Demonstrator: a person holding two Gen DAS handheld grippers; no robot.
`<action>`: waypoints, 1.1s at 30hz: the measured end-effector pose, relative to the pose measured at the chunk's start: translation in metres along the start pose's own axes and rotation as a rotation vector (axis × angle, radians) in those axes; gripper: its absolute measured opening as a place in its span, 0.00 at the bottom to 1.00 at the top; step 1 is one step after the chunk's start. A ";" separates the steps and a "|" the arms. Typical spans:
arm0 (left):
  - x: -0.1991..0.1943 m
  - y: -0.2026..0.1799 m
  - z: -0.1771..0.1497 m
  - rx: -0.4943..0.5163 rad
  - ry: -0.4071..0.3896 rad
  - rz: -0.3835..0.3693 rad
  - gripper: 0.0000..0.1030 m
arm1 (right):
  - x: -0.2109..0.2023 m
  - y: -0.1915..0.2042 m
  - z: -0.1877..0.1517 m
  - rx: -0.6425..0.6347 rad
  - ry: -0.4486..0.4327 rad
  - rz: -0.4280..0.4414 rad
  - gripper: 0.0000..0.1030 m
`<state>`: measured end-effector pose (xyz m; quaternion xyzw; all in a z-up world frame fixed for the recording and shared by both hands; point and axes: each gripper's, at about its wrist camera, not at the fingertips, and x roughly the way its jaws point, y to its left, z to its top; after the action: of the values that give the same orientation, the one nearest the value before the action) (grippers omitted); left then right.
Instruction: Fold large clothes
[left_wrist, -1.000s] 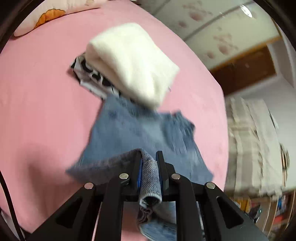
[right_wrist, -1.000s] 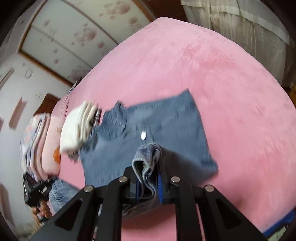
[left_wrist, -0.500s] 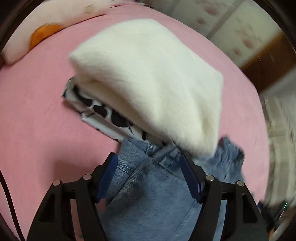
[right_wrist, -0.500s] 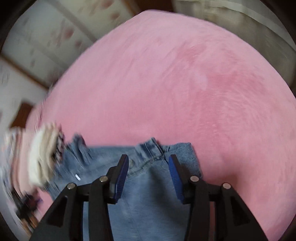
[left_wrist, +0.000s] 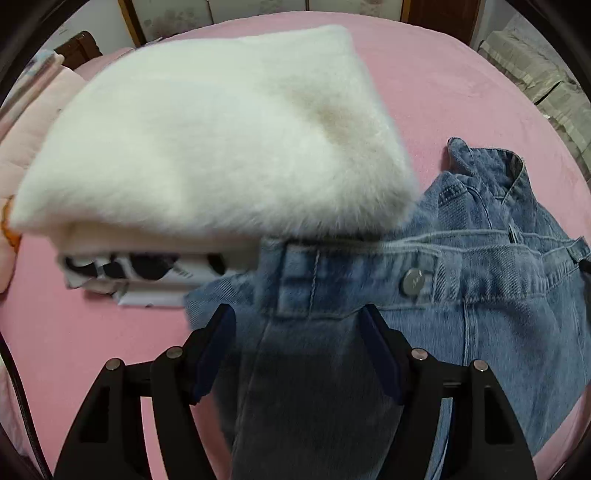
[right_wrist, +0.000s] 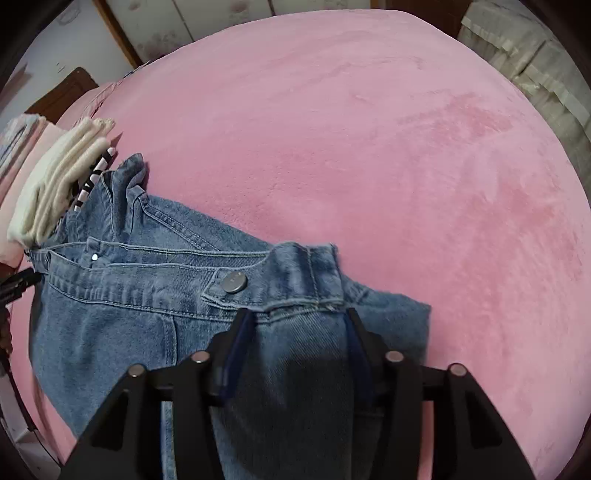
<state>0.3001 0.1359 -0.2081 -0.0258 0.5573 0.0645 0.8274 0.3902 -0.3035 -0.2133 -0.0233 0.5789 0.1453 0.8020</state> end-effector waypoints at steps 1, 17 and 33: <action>0.005 0.001 0.001 -0.004 0.000 -0.003 0.66 | 0.001 0.002 0.001 -0.006 -0.008 -0.009 0.55; -0.073 -0.019 -0.027 -0.109 -0.295 0.246 0.11 | -0.094 0.018 -0.008 0.105 -0.327 -0.106 0.12; -0.016 0.013 -0.036 -0.290 -0.136 0.205 0.48 | -0.059 0.019 -0.011 0.190 -0.257 -0.233 0.25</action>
<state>0.2594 0.1438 -0.2067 -0.0835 0.4848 0.2295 0.8398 0.3578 -0.3003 -0.1592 0.0045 0.4764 -0.0023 0.8792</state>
